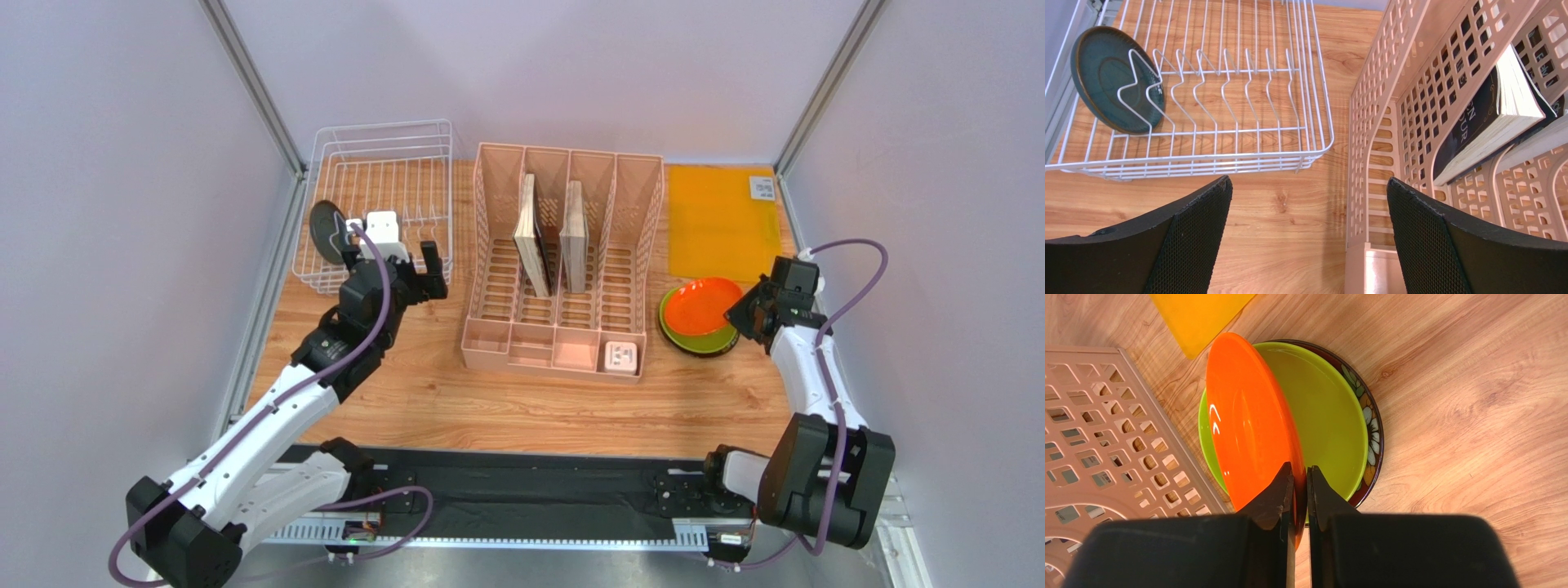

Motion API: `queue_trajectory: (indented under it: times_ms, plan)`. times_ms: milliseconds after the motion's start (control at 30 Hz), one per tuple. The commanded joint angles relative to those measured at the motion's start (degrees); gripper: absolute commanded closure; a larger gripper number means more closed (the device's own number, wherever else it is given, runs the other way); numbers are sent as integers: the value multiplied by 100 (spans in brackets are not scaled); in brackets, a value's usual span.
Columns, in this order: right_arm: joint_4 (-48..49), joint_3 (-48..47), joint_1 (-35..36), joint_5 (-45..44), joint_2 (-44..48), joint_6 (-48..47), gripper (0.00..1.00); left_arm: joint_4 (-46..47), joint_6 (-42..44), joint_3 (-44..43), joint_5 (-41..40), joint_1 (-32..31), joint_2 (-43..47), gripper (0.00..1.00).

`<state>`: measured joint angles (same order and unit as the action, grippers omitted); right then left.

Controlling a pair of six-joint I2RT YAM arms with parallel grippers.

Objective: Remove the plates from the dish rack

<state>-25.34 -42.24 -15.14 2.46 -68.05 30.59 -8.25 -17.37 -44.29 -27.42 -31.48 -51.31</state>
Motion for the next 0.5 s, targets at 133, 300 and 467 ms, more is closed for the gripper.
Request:
queue_trajectory:
  times_ms: [133, 300, 467]
  plan:
    - [12, 5, -16, 106, -68, 70, 76, -1, -179, -317, 289, 388, -300, 0]
    - [-67, 23, -16, 272, -94, 26, 44, 113, -294, -422, 615, 652, -494, 0]
    - [-207, -65, -16, 317, -121, 0, 35, 253, -250, -650, 773, 1134, -845, 0]
